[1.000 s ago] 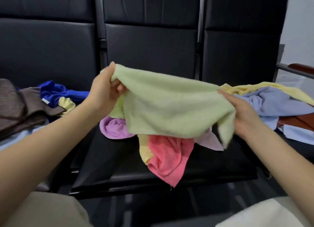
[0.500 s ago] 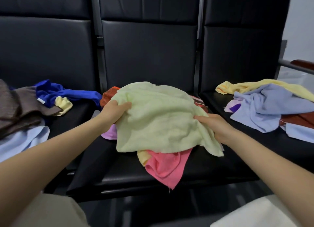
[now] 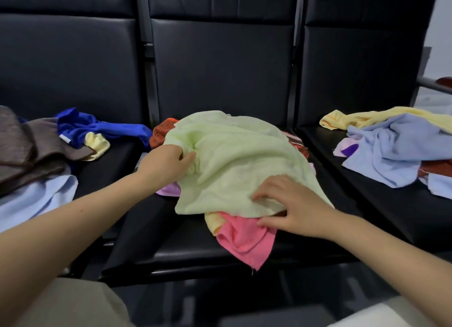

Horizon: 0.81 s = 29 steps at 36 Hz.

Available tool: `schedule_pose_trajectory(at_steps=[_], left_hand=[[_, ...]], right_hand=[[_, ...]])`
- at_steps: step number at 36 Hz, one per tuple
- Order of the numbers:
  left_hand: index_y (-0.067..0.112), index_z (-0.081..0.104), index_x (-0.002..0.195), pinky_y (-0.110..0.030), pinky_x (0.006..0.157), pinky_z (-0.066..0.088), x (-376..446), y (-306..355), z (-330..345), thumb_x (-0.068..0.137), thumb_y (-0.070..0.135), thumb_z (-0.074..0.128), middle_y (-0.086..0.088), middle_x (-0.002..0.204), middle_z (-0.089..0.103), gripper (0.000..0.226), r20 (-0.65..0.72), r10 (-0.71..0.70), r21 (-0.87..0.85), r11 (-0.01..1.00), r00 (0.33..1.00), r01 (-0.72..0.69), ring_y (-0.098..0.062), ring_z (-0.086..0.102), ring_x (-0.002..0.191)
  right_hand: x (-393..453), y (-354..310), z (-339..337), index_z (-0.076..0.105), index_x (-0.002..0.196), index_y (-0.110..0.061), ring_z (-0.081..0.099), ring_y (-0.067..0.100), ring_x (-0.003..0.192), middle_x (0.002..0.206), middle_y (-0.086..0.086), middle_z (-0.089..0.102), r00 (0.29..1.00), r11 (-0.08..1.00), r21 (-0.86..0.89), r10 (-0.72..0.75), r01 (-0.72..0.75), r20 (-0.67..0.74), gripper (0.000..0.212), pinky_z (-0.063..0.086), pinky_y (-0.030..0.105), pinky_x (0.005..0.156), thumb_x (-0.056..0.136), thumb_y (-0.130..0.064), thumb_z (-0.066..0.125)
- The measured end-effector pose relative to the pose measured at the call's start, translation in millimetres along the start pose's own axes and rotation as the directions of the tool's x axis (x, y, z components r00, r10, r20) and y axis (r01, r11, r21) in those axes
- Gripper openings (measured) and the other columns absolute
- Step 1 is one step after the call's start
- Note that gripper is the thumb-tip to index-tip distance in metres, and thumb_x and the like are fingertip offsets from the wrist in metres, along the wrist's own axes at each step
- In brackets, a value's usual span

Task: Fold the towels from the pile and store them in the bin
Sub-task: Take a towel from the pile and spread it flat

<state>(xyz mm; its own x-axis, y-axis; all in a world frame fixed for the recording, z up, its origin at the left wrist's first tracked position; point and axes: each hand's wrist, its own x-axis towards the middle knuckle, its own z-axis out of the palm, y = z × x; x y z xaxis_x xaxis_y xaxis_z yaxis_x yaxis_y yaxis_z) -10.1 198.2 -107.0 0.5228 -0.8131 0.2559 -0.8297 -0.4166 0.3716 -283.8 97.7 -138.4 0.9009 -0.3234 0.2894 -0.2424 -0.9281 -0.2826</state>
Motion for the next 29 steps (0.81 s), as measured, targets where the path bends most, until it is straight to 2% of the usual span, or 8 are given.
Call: schedule_pose_trajectory(at_steps=[5, 7, 9, 12, 16, 21, 26, 29], left_hand=[[0.009, 0.047, 0.058, -0.029, 0.051, 0.031, 0.2, 3.8, -1.5, 0.095, 0.049, 0.048, -0.005, 0.057, 0.047, 0.055, 0.128, -0.074, -0.024, 0.997, 0.989, 0.077, -0.018, 0.041, 0.054], [0.012, 0.048, 0.061, -0.025, 0.048, 0.031, -0.4, 14.0, -5.1, 0.092, 0.053, 0.053, -0.001, 0.055, 0.043, 0.052, 0.264, -0.158, -0.293, 0.927, 0.951, 0.235, -0.016, 0.039, 0.050], [0.016, 0.039, 0.057, -0.023, 0.044, 0.029, -5.9, 26.1, -11.5, 0.090, 0.050, 0.058, 0.003, 0.050, 0.033, 0.051, 0.384, -0.138, -0.563, 0.748, 0.913, 0.350, -0.014, 0.032, 0.042], [0.013, 0.055, 0.063, -0.029, 0.055, 0.047, -23.8, 37.3, -11.4, 0.091, 0.042, 0.061, 0.000, 0.060, 0.051, 0.041, 0.320, 0.111, -0.659, 0.739, 0.941, 0.137, -0.014, 0.052, 0.056], [0.024, 0.066, 0.084, -0.032, 0.078, 0.053, -47.6, 41.4, -0.2, 0.075, 0.053, 0.072, 0.007, 0.084, 0.066, 0.031, 0.249, 0.411, -0.496, 0.832, 0.877, -0.249, -0.010, 0.061, 0.079], [0.036, 0.057, 0.085, -0.025, 0.071, 0.049, -58.2, 44.5, 7.1, 0.061, 0.073, 0.057, 0.015, 0.079, 0.058, 0.045, 0.067, 0.516, -0.378, 0.805, 0.854, -0.457, -0.005, 0.058, 0.079], [0.030, 0.060, 0.082, -0.022, 0.067, 0.046, -54.0, 42.3, 13.9, 0.080, 0.054, 0.051, 0.013, 0.075, 0.060, 0.026, -0.048, 0.594, -0.390, 0.729, 0.803, -0.563, -0.006, 0.057, 0.075], [0.023, 0.058, 0.081, -0.018, 0.063, 0.041, -47.1, 41.8, 17.0, 0.085, 0.041, 0.042, 0.011, 0.073, 0.059, 0.024, -0.032, 0.525, -0.444, 0.755, 0.850, -0.483, -0.005, 0.054, 0.072]], right_hand=[[6.5, -4.9, 12.3, 0.069, 0.106, -0.030, 0.041, -0.004, 0.094, 0.099, -0.016, 0.052, 0.999, 0.998, -0.043, 0.042, -0.043, -0.002, 0.046, 0.041, 0.028, 0.079, 0.079, -0.058, 0.046], [9.9, -6.2, 10.2, 0.071, 0.102, -0.028, 0.044, -0.003, 0.093, 0.095, -0.015, 0.054, 0.998, 0.998, -0.032, 0.060, -0.060, 0.008, 0.046, 0.044, 0.030, 0.080, 0.081, -0.057, 0.043], [11.7, -5.8, 6.6, 0.073, 0.097, -0.025, 0.046, -0.004, 0.087, 0.087, -0.017, 0.055, 0.997, 0.997, 0.018, 0.068, -0.069, 0.035, 0.046, 0.044, 0.027, 0.081, 0.083, -0.058, 0.043], [14.9, -4.9, 0.9, 0.073, 0.084, -0.016, 0.053, 0.003, 0.079, 0.073, -0.013, 0.058, 0.994, 0.989, 0.103, 0.106, -0.109, 0.032, 0.030, 0.045, 0.027, 0.076, 0.090, -0.043, 0.061], [16.3, -14.6, -11.5, 0.049, 0.062, -0.004, 0.038, 0.005, 0.056, 0.057, 0.000, 0.040, 0.969, 0.892, 0.395, 0.245, -0.218, -0.017, 0.041, 0.032, 0.019, 0.056, 0.097, -0.023, 0.058], [23.1, -28.1, -23.6, 0.037, 0.059, -0.018, 0.032, 0.001, 0.053, 0.054, -0.014, 0.031, 0.940, 0.809, 0.530, 0.335, -0.253, -0.064, 0.044, 0.030, 0.016, 0.053, 0.101, -0.021, 0.048], [24.1, -35.1, -28.0, 0.047, 0.069, 0.006, 0.035, 0.011, 0.063, 0.067, 0.006, 0.035, 0.936, 0.762, 0.589, 0.350, -0.267, -0.029, 0.042, 0.029, 0.020, 0.055, 0.101, -0.021, 0.047], [25.7, -35.0, -31.8, 0.049, 0.069, 0.004, 0.035, 0.011, 0.061, 0.068, 0.007, 0.036, 0.943, 0.756, 0.601, 0.334, -0.260, -0.012, 0.041, 0.029, 0.018, 0.053, 0.100, -0.022, 0.050]])
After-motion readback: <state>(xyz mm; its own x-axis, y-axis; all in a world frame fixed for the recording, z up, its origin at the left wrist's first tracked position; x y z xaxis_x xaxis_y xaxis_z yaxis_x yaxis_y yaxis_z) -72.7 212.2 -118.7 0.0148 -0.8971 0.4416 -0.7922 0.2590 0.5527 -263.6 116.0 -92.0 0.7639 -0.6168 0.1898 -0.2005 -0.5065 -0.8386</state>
